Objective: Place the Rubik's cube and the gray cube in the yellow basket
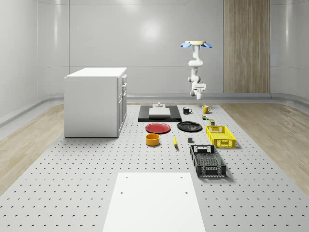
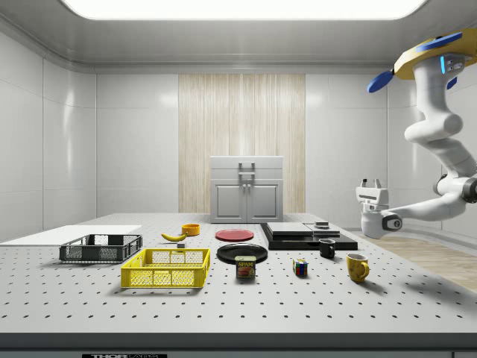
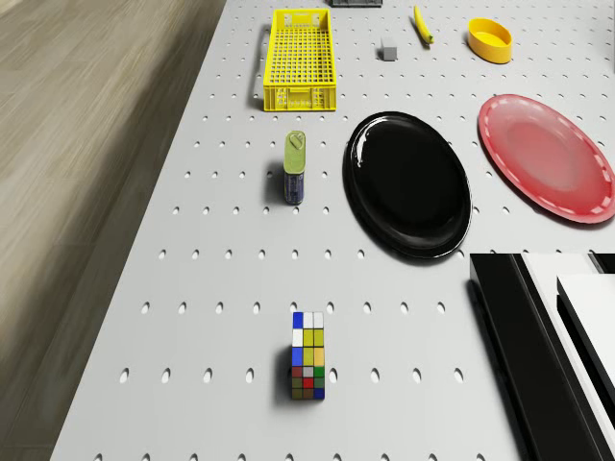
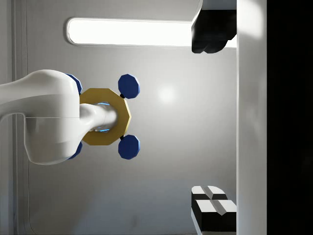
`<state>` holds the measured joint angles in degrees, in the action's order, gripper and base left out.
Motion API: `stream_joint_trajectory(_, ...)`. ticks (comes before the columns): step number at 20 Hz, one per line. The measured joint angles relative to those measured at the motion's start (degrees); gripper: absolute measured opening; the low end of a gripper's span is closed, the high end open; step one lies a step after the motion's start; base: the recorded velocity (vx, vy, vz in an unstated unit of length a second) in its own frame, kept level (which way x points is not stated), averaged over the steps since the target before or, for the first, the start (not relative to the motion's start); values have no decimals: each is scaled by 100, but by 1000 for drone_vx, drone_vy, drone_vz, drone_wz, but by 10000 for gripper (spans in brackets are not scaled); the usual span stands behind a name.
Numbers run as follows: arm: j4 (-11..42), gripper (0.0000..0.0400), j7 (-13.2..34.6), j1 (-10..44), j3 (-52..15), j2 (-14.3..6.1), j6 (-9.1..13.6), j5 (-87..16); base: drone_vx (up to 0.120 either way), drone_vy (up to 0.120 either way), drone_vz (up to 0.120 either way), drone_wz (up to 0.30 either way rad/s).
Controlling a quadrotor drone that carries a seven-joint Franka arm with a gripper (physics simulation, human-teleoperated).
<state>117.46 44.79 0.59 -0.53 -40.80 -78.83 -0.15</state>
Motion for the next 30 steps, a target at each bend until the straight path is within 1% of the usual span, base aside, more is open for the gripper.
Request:
stream_joint_trajectory(12,40,400,29,52,-164,-38,-53,-228,120,0,0,0)
stream_joint_trajectory(19,106,400,108,182,-586,-70,-92,-822,120,0,0,0)
stream_joint_trajectory(22,198,400,185,305,-979,-99,-118,-1378,120,0,0,0)
stream_joint_trajectory(25,421,400,317,505,-1594,-155,-160,-2263,120,0,0,0)
stream_joint_trajectory(28,919,400,553,818,-2481,-271,-228,-3592,120,0,-13,0)
stream_joint_trajectory(30,1475,400,806,1109,-3194,-395,-279,-4734,120,0,-120,0)
